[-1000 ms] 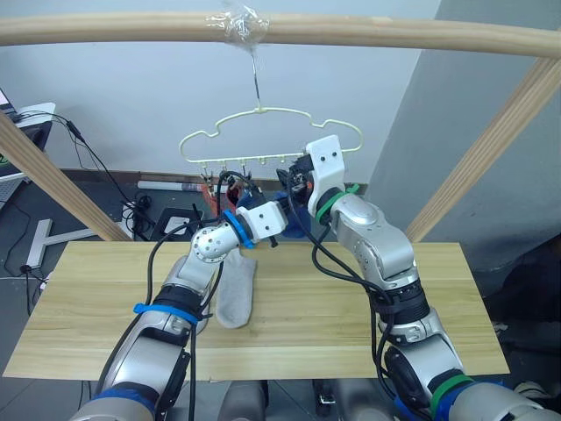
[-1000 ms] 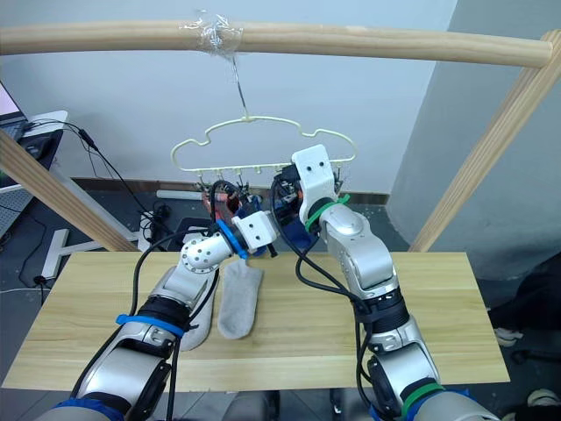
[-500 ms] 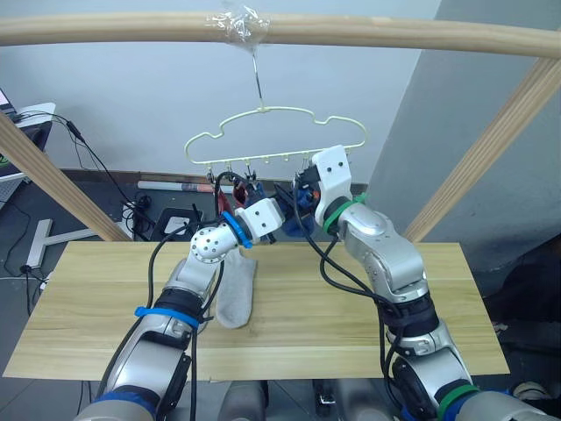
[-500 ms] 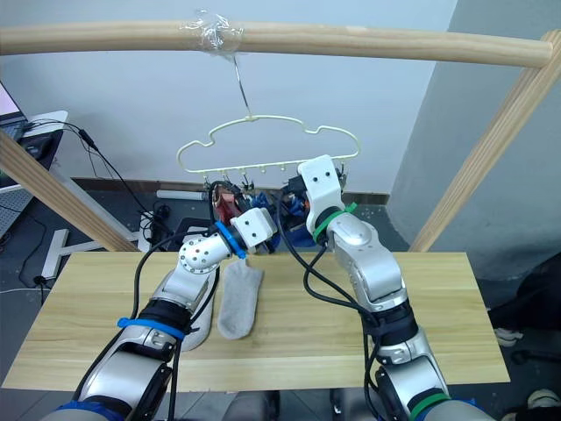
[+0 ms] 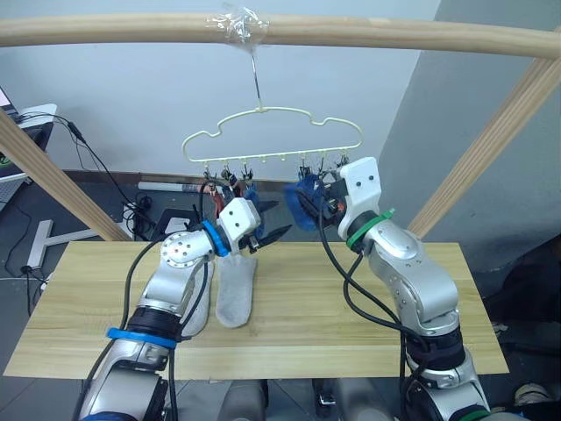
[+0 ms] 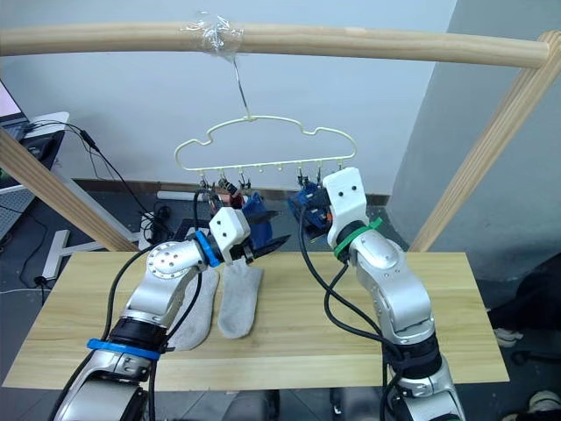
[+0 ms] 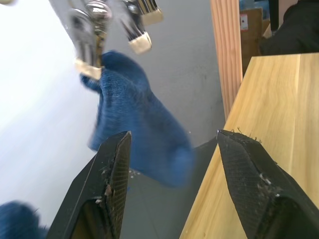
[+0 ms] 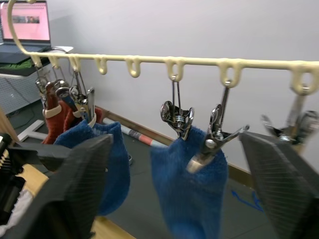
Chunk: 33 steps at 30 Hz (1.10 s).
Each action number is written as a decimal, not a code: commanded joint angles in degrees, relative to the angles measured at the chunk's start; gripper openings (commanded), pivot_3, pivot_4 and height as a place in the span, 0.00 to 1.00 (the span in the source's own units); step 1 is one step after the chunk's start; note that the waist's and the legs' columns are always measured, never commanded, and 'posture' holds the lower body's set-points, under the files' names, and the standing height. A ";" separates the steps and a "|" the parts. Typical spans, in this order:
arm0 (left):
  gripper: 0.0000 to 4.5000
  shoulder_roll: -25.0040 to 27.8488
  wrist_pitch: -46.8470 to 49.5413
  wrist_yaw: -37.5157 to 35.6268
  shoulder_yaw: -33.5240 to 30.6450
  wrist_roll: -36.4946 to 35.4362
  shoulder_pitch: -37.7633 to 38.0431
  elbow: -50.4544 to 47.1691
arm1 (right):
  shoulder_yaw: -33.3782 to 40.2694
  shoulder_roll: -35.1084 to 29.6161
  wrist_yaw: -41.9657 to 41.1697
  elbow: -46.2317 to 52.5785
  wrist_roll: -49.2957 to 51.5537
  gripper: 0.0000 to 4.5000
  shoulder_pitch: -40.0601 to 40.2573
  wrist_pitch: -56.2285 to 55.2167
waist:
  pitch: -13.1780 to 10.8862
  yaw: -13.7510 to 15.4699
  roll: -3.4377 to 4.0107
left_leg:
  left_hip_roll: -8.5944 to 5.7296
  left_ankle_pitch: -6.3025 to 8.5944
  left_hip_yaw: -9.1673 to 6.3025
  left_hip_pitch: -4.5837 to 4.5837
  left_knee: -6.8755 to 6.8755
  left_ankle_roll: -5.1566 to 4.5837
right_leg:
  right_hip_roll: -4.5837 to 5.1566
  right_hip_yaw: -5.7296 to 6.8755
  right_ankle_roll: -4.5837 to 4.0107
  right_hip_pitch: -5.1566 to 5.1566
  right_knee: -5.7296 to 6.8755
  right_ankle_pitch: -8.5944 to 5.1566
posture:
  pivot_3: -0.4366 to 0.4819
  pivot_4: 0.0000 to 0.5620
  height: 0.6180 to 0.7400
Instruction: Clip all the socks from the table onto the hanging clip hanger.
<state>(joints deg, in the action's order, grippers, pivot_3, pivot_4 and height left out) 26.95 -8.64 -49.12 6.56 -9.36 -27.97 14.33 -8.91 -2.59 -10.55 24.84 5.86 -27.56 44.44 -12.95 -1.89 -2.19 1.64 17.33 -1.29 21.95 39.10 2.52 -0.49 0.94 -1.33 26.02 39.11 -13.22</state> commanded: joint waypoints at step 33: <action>0.63 -0.31 13.33 -1.19 -5.83 -6.93 -6.71 -7.09 | 2.18 5.21 9.89 -15.58 -4.10 0.60 -10.17 -5.20 | 0.00 0.01 0.00 | -0.01 0.00 0.02 0.05 0.00 0.00 | 0.01 -0.07 -0.01 0.03 -0.02 0.01 | 0.43 0.37 0.68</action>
<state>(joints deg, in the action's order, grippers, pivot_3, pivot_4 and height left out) 26.76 5.59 -50.59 1.88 -15.75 -33.49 8.85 -6.85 2.35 -0.99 8.27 2.22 -36.51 40.68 -12.95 -1.87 -2.19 1.63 17.33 -1.27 22.00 39.10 2.51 -0.48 0.87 -1.35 26.06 39.09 -13.21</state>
